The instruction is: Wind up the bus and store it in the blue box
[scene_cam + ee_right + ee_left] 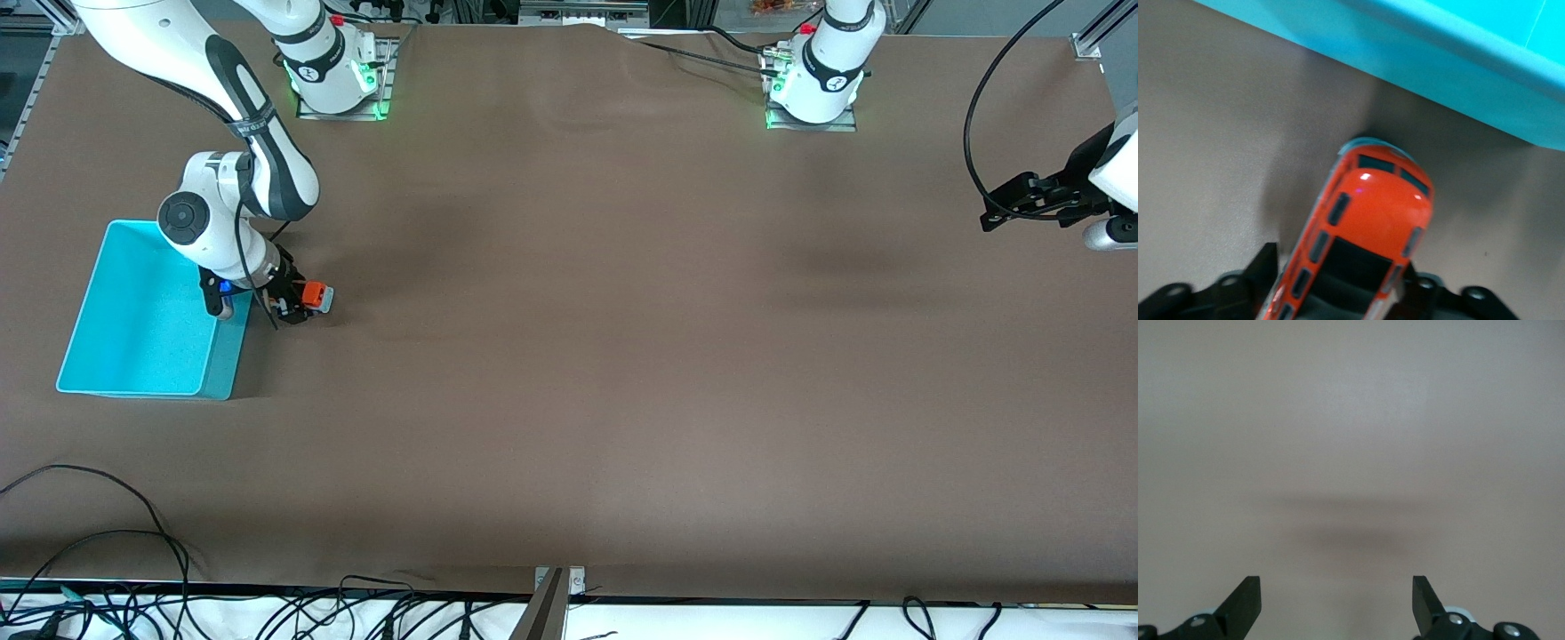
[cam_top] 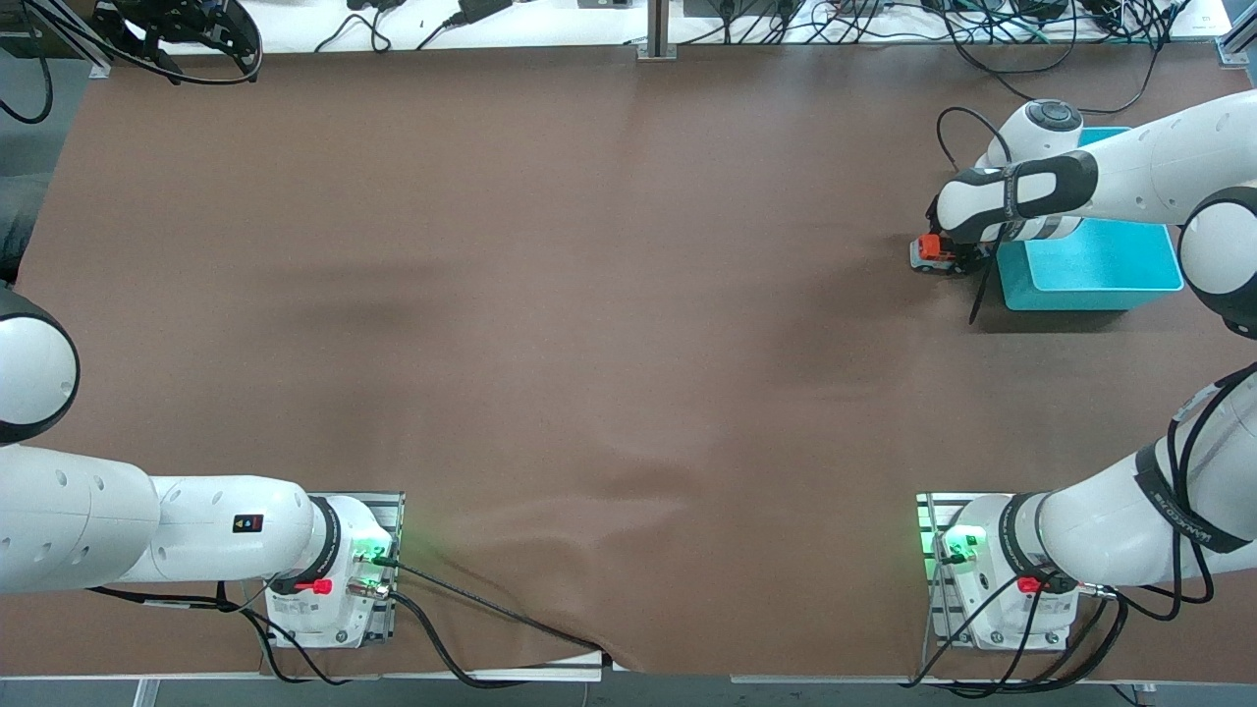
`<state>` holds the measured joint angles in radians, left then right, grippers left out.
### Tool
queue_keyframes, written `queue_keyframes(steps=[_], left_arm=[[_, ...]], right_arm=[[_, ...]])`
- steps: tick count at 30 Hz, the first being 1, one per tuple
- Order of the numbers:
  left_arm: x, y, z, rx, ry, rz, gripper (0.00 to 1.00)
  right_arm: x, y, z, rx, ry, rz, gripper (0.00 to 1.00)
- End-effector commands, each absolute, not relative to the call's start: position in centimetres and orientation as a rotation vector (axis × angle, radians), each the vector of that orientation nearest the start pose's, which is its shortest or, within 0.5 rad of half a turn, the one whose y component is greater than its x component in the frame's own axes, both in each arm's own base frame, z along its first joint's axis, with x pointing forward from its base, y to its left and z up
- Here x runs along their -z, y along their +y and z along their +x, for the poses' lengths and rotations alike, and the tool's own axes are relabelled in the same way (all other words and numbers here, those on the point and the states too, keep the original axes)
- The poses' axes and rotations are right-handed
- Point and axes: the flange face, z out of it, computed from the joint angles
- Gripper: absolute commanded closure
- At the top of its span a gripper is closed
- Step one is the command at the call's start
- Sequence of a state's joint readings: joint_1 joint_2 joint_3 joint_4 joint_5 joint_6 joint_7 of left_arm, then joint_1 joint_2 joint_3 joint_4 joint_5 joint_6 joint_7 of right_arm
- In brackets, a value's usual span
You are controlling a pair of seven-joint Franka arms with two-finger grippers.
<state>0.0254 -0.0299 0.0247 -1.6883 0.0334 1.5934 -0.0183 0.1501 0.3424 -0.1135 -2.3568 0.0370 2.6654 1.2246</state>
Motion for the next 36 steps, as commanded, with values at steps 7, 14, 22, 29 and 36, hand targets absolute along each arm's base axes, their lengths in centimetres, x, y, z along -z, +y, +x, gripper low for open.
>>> queue_keyframes(steps=[7,14,22,29,36], left_arm=[[-59.2,3.1,54.5,-0.111,-0.115,-3.132,0.00],[-59.3,3.2,54.5,-0.108,-0.115,-3.132,0.00],[-59.3,3.3,54.5,-0.108,-0.120,-3.132,0.00],[-59.2,3.4,54.5,-0.111,-0.124,-3.131,0.00],[-59.2,3.4,54.5,-0.111,-0.122,-3.131,0.00]], right_arm=[[-19.9,1.6,50.9,0.006,1.851,-2.549,1.00],[-22.2,1.8,51.2,0.006,1.770,-2.601,1.00],[-26.8,2.0,50.6,-0.077,1.575,-2.734,1.00],[-30.1,2.1,50.1,-0.094,1.314,-2.855,1.00],[-32.3,0.2,49.9,-0.142,0.901,-2.994,1.00]])
